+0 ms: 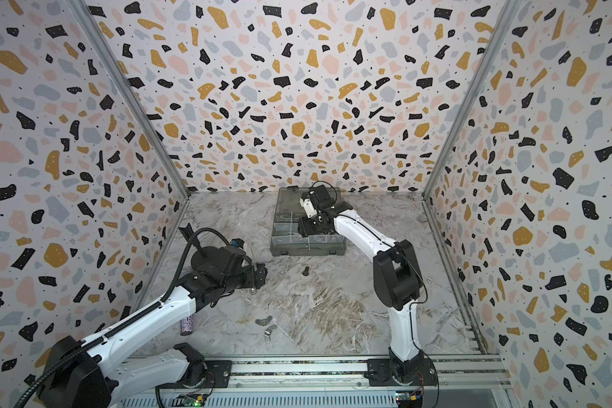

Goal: Sort the screws and nuts into containers
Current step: Place the nut into the container, then pick up the nut at the center of the table.

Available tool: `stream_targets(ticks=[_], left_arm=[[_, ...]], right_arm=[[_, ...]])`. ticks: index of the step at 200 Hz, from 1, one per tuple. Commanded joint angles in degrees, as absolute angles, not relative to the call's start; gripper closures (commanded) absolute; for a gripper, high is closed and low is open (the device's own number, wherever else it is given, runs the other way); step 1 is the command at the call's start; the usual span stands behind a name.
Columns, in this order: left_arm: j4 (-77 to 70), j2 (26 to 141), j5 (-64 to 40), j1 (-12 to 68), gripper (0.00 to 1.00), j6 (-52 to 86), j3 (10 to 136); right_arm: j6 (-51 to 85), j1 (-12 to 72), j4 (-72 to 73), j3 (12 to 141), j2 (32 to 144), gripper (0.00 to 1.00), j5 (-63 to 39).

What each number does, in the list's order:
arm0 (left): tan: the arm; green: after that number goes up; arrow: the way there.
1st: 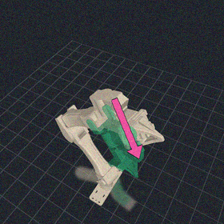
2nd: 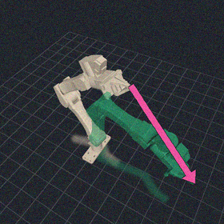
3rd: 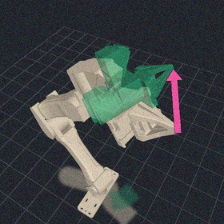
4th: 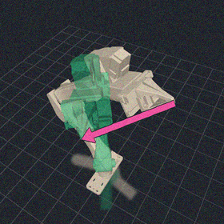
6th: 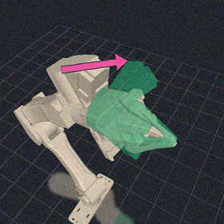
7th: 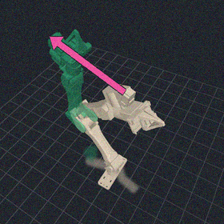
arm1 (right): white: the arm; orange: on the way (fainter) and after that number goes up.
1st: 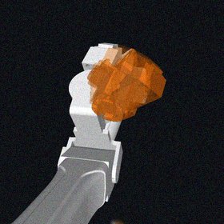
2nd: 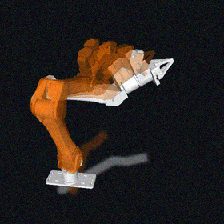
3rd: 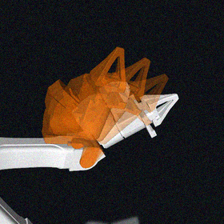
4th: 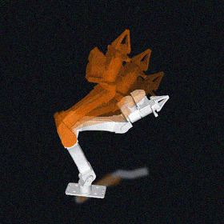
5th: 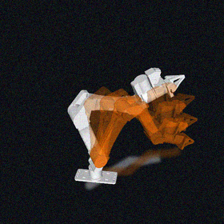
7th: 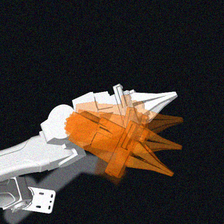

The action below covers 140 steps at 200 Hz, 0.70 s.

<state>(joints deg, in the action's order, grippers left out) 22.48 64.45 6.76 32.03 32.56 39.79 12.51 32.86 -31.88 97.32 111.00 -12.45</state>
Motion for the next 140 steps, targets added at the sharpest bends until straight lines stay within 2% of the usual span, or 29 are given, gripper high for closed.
stream_targets(ticks=[1,16,25,28,30,44,77,140], left_arm=[[19.3,65.1,9.2,31.8,0.00,34.8,38.4],[18.3,65.3,9.4,31.7,0.00,35.7,36.6],[17.2,65.1,9.8,31.7,0.01,36.6,35.2],[16.9,65.0,9.8,31.8,0.01,36.7,34.8],[16.6,65.0,9.9,31.8,0.01,36.9,34.5],[15.1,65.3,11.1,31.8,0.02,38.2,32.5],[13.2,67.3,11.4,31.8,0.13,39.8,30.0],[12.1,68.7,13.0,31.8,0.29,39.7,28.6]], right_arm=[[13.1,33.9,-29.5,89.6,102.9,0.39,-13.2],[13.4,34.9,-28.2,83.5,98.3,0.35,-12.9],[13.6,35.5,-27.4,80.1,95.6,0.17,-12.8],[13.7,35.5,-27.2,79.1,94.9,0.03,-12.9],[13.8,35.6,-27.0,78.4,94.4,0.00,-12.9],[14.7,35.8,-26.3,74.1,91.1,0.01,-13.2],[16.2,36.5,-25.3,66.5,84.2,0.01,-14.3],[17.0,37.4,-25.0,59.7,76.7,0.01,-15.3]])
